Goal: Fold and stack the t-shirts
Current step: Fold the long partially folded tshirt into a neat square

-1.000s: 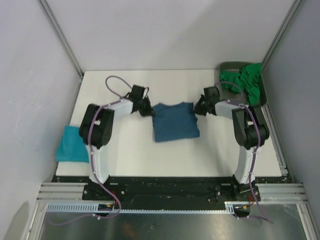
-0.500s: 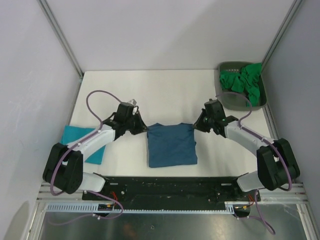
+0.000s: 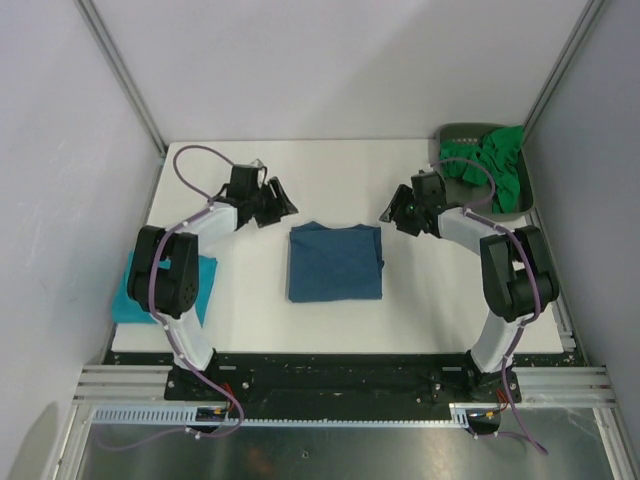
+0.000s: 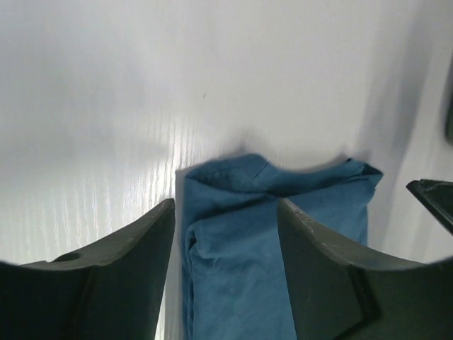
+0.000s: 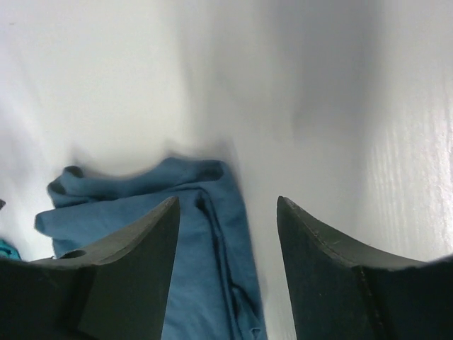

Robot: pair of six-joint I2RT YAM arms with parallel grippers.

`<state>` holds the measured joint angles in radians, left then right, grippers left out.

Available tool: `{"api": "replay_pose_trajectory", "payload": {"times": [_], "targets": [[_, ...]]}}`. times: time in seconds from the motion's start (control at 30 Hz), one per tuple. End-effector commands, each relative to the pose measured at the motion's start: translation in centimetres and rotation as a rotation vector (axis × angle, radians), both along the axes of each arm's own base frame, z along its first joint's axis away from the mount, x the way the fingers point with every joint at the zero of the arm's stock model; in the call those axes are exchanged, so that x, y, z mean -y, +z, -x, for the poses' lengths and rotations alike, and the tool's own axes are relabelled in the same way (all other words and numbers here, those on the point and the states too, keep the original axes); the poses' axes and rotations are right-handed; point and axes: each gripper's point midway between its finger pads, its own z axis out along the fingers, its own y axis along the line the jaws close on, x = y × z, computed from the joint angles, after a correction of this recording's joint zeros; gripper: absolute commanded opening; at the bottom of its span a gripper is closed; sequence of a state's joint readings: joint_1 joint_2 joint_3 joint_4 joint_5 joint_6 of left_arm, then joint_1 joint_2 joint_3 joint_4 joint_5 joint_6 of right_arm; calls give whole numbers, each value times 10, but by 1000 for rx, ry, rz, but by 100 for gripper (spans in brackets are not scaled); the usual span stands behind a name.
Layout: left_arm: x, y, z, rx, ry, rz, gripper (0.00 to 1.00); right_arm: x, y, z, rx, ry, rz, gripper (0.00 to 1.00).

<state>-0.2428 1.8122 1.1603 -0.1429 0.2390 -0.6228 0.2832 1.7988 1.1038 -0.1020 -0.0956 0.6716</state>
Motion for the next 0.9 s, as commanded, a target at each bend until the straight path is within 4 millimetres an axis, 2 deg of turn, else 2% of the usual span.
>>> {"api": "replay_pose_trajectory", "payload": {"times": [0.0,0.13,0.3,0.5,0.87], "targets": [[3,63,-20,185,-56,29,64,-14,64,-13,156,63,15,60],[2,50,-2,121,-51,34,57,-31,68,-2,173,120,48,60],[4,26,13,50,-52,-24,47,-42,41,0,113,145,55,52],[7,4,18,-23,-46,-97,42,-52,15,0,57,165,85,47],[0,-13,19,-80,-8,-158,37,-57,2,0,23,163,98,42]]}}
